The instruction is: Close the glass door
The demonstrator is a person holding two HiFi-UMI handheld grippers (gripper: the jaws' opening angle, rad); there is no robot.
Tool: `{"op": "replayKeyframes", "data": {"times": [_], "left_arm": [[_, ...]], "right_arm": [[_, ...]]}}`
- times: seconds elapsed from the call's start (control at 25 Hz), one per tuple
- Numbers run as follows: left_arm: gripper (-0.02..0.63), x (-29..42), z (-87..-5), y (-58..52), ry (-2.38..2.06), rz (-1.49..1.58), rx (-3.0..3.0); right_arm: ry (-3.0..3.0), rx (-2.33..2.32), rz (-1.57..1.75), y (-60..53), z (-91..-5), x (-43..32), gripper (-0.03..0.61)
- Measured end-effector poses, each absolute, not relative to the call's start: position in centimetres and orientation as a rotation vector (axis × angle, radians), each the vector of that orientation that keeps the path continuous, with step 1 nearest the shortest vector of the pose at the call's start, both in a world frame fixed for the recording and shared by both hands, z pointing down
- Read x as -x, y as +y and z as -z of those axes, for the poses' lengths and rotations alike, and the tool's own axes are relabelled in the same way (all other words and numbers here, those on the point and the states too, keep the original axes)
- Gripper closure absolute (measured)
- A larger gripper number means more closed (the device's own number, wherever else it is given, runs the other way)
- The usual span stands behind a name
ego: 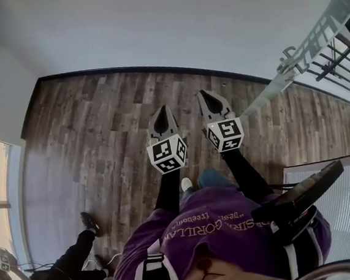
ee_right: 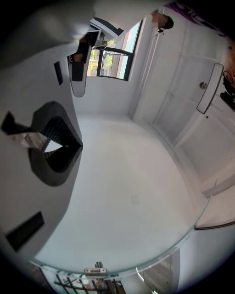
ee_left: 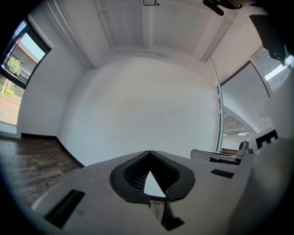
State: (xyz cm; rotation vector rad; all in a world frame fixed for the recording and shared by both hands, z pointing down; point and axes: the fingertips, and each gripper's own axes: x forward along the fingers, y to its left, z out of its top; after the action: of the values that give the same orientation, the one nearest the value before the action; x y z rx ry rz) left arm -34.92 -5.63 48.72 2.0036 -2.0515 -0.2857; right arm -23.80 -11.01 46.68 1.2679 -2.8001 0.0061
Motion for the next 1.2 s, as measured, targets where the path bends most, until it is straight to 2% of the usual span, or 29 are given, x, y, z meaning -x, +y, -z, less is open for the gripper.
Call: {"op": "replayKeyframes", "data": {"times": [0.6,1.2], "left_arm": [[0.614,36.8,-49.0,-21.9,-2.028,0.244,-2.032],[0.614,32.4,-48.5,-36.5,-1.955,0.242,-2.089]], "right_arm": [[-2.737,-1.327,-0.022,-27.5,-47.6,25.4,0.588],[-2.667,-1.418,-0.031,-41.2,-47.7,20.7,0.588]]}}
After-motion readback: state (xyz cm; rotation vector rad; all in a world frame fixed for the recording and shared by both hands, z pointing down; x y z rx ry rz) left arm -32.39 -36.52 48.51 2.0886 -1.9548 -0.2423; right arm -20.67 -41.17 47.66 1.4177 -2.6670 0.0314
